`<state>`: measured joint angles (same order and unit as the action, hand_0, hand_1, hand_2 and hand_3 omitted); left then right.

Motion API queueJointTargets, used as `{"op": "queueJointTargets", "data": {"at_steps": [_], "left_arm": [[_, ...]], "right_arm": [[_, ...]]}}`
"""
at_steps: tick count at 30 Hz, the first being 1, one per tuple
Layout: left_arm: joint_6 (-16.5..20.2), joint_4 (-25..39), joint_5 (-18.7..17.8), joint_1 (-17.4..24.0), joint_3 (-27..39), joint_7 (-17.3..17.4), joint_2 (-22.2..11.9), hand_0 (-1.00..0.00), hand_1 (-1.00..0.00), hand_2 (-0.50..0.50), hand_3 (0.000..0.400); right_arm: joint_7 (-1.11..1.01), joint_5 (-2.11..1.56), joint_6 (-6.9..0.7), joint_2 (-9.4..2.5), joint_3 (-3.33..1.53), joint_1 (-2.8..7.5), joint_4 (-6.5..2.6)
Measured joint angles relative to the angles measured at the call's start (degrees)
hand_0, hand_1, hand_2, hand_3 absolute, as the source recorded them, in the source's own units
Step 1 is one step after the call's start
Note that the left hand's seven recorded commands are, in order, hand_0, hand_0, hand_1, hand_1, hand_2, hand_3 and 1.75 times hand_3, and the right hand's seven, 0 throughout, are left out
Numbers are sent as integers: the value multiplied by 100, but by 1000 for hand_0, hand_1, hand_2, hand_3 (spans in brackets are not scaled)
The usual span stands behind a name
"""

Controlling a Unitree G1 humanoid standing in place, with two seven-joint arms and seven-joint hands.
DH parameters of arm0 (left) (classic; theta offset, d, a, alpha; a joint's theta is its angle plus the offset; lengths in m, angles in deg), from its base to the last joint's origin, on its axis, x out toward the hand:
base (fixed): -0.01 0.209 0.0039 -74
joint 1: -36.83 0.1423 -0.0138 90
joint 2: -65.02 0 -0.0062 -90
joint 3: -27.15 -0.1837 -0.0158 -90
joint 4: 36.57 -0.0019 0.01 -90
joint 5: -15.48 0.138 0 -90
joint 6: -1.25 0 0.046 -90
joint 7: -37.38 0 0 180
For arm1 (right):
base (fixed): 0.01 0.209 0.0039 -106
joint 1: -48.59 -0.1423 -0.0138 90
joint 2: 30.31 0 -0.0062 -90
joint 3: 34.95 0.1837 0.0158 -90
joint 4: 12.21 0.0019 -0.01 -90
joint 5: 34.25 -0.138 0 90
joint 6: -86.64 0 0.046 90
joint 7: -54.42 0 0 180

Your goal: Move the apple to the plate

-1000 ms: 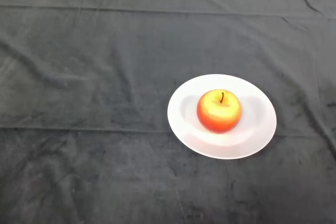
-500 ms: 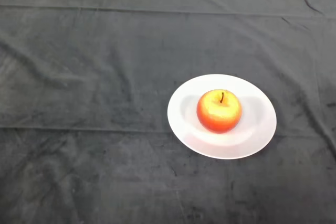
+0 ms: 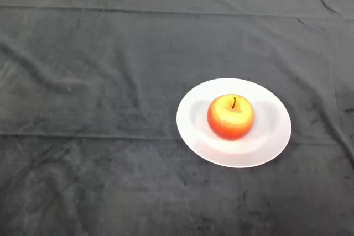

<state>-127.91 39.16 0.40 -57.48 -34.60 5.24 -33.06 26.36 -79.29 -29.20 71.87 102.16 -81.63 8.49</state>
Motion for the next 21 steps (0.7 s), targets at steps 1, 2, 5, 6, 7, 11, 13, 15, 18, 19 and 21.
{"op": "queueJointTargets", "data": {"at_steps": [1, 2, 5, 6, 7, 11, 13, 15, 18, 19, 21], "left_arm": [[0, 0, 0, 0, 0, 0, 0, 0, 0, 0, 0], [0, 0, 0, 0, 0, 0, 0, 0, 0, 0, 0], [0, 0, 0, 0, 0, 0, 0, 0, 0, 0, 0], [0, 0, 0, 0, 0, 0, 0, 0, 0, 0, 0], [0, 0, 0, 0, 0, 0, 0, 0, 0, 0, 0], [0, 0, 0, 0, 0, 1, 1, 0, 0, 0, 0], [0, 0, 0, 0, 0, 1, 1, 0, 0, 0, 0], [0, 0, 0, 0, 0, 1, 1, 0, 0, 0, 0], [0, 0, 1, -1, 0, 1, 1, 0, 0, 0, 0], [0, 0, 1, -1, 0, 1, 1, 0, 0, 0, 0], [0, 0, 1, -1, 0, 8, 1, 0, 0, 0, 0]], "right_arm": [[0, 0, 0, 0, 0, 0, 0], [0, 0, 0, 0, 0, 0, 0], [0, 0, 0, 0, 0, 0, 0], [0, 0, 0, 0, 0, 0, 0], [0, 0, 0, 0, 0, 0, 0], [0, 0, 0, 0, 0, 0, 0], [0, 0, 0, 0, 0, 0, 0], [0, 0, 0, 0, 0, 0, 0], [0, 0, 0, 0, 0, 0, 0], [0, 0, 0, 0, 0, 0, 0], [0, 0, 0, 0, 0, 0, 0]]}}
